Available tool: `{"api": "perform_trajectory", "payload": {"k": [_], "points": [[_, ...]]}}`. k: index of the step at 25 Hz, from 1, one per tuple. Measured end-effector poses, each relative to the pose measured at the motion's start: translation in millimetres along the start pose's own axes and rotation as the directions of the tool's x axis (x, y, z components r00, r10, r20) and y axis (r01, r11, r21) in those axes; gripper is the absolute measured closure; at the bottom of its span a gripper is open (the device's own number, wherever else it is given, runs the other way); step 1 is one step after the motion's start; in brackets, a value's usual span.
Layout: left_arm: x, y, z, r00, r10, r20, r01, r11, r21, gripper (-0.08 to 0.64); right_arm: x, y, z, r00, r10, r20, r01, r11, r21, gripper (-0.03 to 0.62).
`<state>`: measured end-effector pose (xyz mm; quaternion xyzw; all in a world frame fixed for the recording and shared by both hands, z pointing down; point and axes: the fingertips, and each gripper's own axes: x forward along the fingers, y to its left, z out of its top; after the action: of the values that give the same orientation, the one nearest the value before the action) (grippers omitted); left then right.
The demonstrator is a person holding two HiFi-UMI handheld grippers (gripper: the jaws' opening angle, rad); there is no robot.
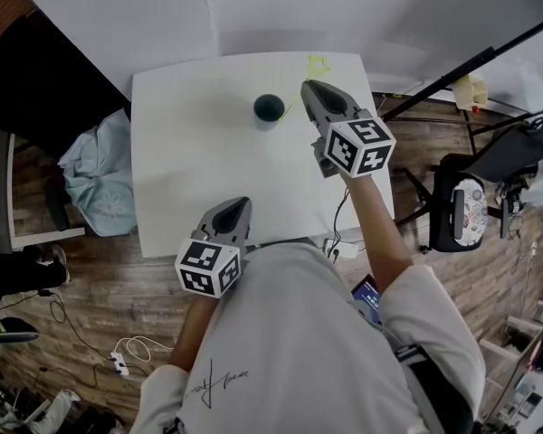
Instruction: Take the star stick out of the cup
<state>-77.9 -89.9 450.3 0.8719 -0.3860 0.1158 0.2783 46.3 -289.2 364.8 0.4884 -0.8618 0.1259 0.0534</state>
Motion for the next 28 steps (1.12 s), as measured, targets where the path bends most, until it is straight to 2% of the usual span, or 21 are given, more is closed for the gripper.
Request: {"api": "perform_trajectory", "payload": {"k": [22, 28], "points": [[0, -14, -4, 1.000, -0.028, -0.013, 0.028, 0.999, 0.034, 0.566, -24, 11, -29, 0.999, 0.002, -0.040, -0.001, 1.000, 0.016, 0.566], [-1, -17, -7, 1.000, -0.024, -0.018, 0.025, 0.997, 0.070, 0.566, -31, 15, -39, 0.998, 0.003, -0.055, -0.002, 1.000, 0.018, 0.566]]}}
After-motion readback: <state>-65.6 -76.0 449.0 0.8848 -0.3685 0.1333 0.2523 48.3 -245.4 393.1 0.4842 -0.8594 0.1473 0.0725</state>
